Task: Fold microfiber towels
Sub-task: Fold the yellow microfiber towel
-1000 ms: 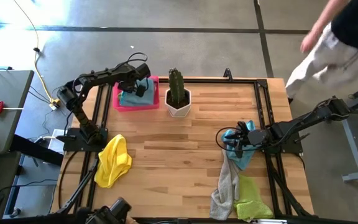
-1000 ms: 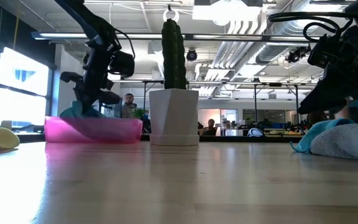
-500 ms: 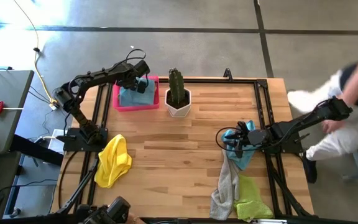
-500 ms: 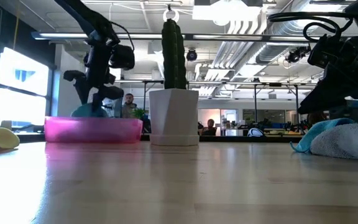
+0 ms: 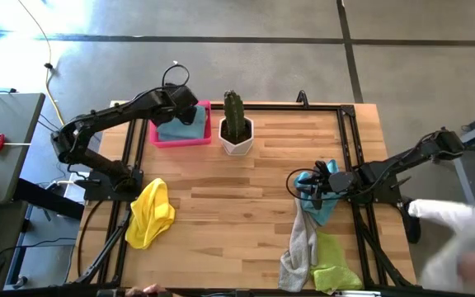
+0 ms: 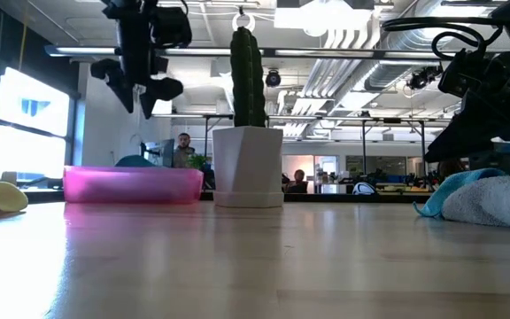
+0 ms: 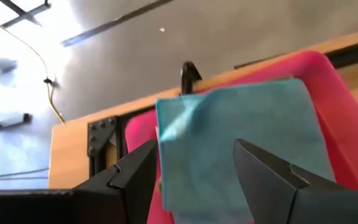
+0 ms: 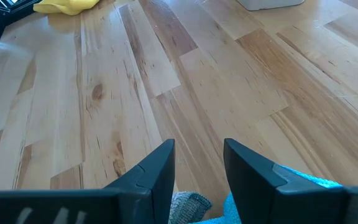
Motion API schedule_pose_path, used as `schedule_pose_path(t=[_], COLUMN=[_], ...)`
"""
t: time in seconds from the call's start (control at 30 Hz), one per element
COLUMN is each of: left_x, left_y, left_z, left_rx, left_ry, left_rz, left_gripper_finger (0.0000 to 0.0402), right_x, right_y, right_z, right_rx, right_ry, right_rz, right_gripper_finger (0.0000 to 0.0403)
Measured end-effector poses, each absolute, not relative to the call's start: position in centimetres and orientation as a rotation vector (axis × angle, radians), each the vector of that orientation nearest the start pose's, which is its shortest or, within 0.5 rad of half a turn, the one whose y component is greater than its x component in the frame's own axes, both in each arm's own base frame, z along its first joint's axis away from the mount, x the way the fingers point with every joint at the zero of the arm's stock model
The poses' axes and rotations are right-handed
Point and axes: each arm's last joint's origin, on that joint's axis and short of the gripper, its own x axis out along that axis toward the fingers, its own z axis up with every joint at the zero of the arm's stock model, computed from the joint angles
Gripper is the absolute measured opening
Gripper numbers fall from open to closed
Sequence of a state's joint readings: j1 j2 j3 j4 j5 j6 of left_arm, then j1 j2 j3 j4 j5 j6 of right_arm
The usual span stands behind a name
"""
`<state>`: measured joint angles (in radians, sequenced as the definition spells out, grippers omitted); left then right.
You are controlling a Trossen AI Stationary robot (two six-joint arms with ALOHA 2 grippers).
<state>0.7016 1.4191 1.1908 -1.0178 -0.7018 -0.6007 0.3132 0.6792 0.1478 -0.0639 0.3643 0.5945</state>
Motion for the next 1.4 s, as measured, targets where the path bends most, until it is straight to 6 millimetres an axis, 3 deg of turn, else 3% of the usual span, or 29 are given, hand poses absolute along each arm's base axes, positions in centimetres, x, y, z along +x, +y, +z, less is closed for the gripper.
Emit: schedule_pose_path(t=[0.17,0.3,0.6,1.0,1.17,1.4], left_x=[19.2,20.4,23.5,22.5,22.1,22.1], left_y=[16.1,13.1,3.0,-9.7,-13.1,-15.6], left_z=[27.5,26.9,25.6,22.7,20.7,18.6], left_rx=[-0.527,-0.543,-0.369,-0.366,-0.313,-0.282], left_ry=[1.068,1.240,1.449,1.710,1.753,1.768], left_rz=[1.475,1.304,1.036,0.928,0.920,0.885], left_gripper_finger=[0.0200,0.0200,0.0200,0.0200,0.0200,0.0200], right_x=[13.1,13.1,13.1,13.1,13.1,13.1], right_y=[3.2,3.2,3.2,3.2,3.2,3.2], right_z=[14.4,14.4,14.4,14.4,14.3,14.3], right_rx=[0.381,0.381,0.381,0.381,0.377,0.377], right_ry=[0.525,0.525,0.525,0.525,0.534,0.533], right_rz=[-0.212,-0.213,-0.213,-0.213,-0.216,-0.215], right_gripper_finger=[0.0128,0.0128,0.0128,0.0128,0.0128,0.0128])
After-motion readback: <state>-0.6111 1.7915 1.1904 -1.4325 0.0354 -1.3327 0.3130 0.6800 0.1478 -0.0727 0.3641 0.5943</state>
